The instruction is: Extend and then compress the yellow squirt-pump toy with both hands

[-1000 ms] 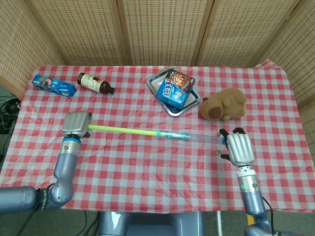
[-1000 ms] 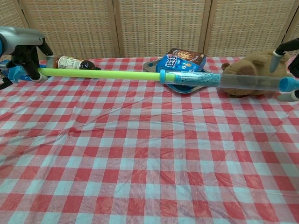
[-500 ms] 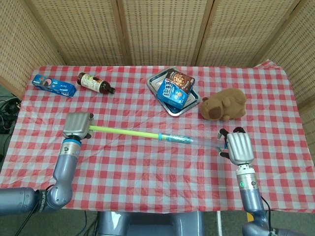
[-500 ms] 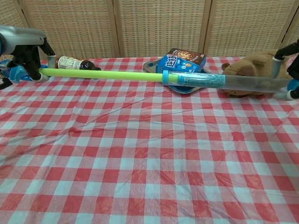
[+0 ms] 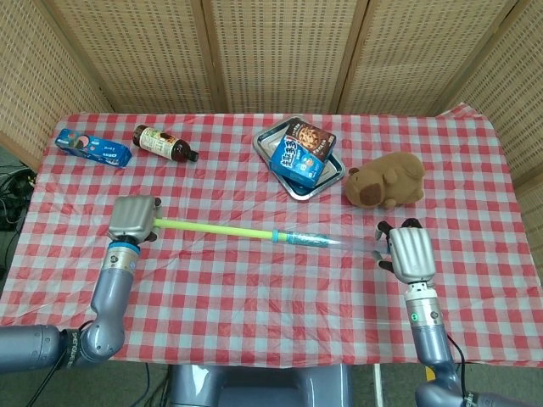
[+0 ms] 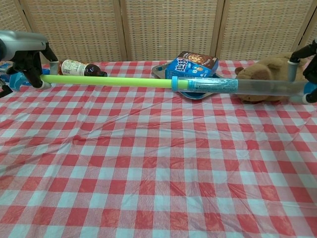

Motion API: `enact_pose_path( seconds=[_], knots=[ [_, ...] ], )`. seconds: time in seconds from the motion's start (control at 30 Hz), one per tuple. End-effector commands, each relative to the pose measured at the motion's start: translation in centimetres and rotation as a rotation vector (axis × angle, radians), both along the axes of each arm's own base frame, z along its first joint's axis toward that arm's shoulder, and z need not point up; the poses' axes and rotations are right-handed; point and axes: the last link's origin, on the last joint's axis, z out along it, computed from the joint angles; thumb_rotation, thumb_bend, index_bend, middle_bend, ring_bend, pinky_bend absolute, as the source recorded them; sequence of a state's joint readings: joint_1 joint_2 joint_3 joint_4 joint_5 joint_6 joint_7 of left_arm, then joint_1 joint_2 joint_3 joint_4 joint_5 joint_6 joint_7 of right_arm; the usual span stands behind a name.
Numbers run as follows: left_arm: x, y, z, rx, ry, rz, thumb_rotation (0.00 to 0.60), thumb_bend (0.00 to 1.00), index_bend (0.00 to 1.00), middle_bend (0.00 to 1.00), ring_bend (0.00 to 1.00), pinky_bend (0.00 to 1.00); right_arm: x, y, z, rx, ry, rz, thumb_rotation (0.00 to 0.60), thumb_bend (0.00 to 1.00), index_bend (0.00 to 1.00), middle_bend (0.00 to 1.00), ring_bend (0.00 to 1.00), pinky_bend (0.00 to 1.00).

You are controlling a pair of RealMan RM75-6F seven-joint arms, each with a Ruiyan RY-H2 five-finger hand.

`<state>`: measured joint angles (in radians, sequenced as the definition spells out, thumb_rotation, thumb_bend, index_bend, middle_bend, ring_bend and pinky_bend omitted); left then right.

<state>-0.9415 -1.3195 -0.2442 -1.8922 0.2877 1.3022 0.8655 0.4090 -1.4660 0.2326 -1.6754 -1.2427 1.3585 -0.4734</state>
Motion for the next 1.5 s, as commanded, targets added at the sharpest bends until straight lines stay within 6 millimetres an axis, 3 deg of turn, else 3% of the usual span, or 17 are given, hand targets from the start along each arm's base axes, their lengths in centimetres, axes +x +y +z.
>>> enact_pose_path(
  seconds=[0.03, 0.67, 1.5],
  knots=[
    [0.3, -0.4, -0.3, -0.011, -0.015, -0.006, 0.600, 0.61, 0.87, 0.95, 0.88, 0.76, 0.8, -0.4, -0.3, 0.009, 0.006, 0.014, 0.600, 0.46, 0.64, 1.00, 0.96, 0.41],
    [2.9, -1.1, -3.3, -0.027, -0.139, -0.033, 0.600, 0.61, 0.87, 0.95, 0.88, 0.76, 5.4, 0.8, -2.4, 0.070, 0.026, 0.131, 0.600, 0.46, 0.65, 1.00, 0.96, 0.41],
    [4.5, -0.5, -5.9, -0.053, -0.206, -0.065, 0.600, 0.61, 0.87, 0.95, 0.88, 0.76, 7.7, 0.4, -5.0, 0.125, 0.031, 0.189, 0.600, 0.46, 0.65, 1.00, 0.96, 0.41]
  ],
)
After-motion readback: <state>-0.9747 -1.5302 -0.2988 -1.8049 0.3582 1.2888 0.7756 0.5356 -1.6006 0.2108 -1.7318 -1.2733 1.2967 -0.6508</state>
